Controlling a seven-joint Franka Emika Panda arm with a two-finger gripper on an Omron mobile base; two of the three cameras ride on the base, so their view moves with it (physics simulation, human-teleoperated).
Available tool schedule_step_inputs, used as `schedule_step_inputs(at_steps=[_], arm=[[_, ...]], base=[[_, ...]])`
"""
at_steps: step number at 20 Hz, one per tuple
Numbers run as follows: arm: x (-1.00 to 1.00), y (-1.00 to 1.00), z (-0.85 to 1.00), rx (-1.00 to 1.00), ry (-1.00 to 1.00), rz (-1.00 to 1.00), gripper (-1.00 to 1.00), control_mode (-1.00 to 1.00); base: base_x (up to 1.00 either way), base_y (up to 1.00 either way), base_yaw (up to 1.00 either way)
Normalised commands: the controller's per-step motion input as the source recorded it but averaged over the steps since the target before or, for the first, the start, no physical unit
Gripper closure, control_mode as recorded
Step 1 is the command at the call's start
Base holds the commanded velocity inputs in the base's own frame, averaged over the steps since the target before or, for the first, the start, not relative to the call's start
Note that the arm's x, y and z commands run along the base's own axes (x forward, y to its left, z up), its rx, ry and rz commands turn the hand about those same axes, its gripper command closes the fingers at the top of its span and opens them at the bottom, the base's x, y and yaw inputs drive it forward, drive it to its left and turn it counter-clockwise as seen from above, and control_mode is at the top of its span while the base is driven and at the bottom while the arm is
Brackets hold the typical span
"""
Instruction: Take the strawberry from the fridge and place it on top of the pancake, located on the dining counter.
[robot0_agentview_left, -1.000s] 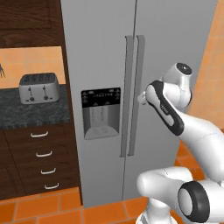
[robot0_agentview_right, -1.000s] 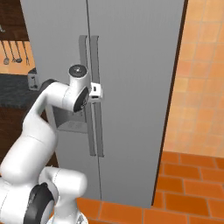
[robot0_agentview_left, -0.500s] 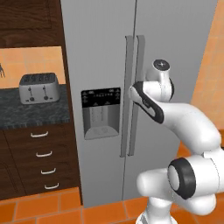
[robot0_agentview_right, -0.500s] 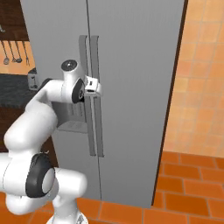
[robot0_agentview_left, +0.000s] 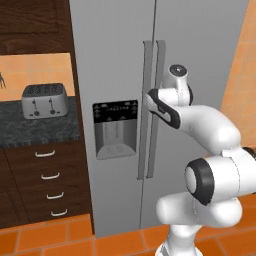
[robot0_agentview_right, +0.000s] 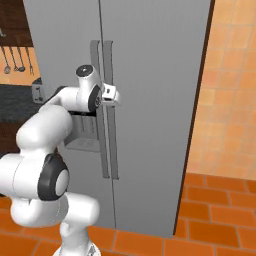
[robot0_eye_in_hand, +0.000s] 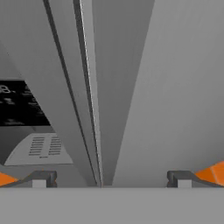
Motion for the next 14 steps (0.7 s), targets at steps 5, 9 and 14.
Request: schedule_step_inputs(at_steps=[5, 9, 14], arm=[[0.52, -0.04, -0.15, 0.0, 0.0, 0.0, -1.0, -1.0], [0.47, -0.11, -0.18, 0.0, 0.0, 0.0, -1.0, -1.0], [0.49, -0.03, -0.22, 0.0, 0.0, 0.0, -1.0, -1.0]], base=[[0.0, 0.0, 0.0], [0.0, 0.0, 0.0], [0.0, 0.0, 0.0]])
